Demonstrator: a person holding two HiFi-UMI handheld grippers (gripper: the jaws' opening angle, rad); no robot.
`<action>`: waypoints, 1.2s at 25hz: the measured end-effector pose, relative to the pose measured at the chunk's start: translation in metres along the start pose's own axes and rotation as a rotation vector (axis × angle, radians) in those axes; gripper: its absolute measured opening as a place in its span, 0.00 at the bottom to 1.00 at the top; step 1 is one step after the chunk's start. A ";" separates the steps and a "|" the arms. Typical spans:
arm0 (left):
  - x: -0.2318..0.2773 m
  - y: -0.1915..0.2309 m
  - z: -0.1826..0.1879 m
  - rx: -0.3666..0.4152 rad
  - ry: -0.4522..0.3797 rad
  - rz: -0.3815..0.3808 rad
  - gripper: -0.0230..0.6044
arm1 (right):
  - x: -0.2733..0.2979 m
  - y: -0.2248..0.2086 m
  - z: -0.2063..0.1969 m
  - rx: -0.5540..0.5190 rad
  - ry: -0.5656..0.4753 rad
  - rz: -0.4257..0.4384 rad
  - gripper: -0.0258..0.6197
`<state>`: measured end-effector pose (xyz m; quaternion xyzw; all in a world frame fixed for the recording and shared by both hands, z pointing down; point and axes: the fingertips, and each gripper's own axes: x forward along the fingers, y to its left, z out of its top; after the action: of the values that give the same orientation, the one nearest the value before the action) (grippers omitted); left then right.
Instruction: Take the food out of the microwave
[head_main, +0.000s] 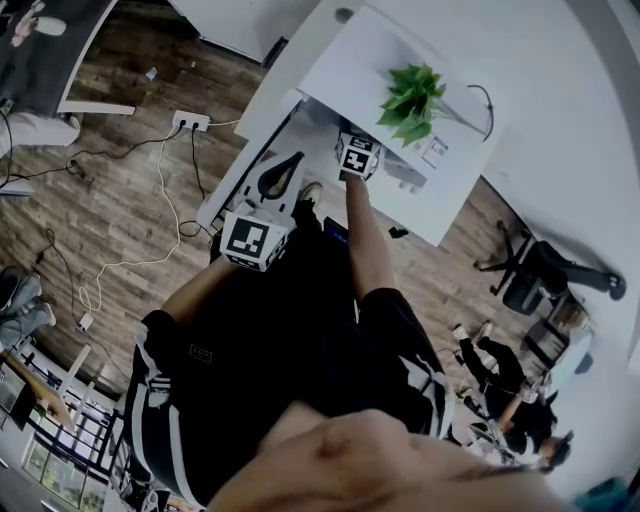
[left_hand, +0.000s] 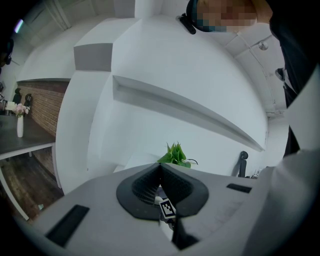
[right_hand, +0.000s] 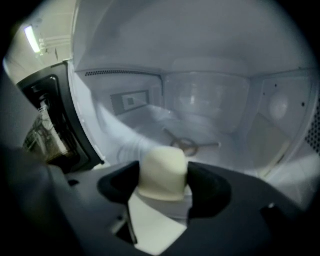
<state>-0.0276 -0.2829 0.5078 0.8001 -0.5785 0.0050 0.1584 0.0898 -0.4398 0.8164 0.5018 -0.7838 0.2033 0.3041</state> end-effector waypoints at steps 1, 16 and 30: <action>0.000 0.000 0.000 -0.002 0.002 -0.001 0.09 | -0.001 0.000 0.000 0.000 -0.004 0.000 0.50; -0.005 0.003 0.001 -0.013 0.000 -0.037 0.09 | -0.030 0.000 0.001 0.075 -0.055 -0.005 0.51; -0.022 0.005 0.006 0.005 0.017 -0.208 0.09 | -0.096 0.027 -0.015 0.174 -0.092 -0.078 0.51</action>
<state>-0.0406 -0.2654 0.4989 0.8561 -0.4912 -0.0032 0.1609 0.0995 -0.3559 0.7615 0.5652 -0.7562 0.2355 0.2308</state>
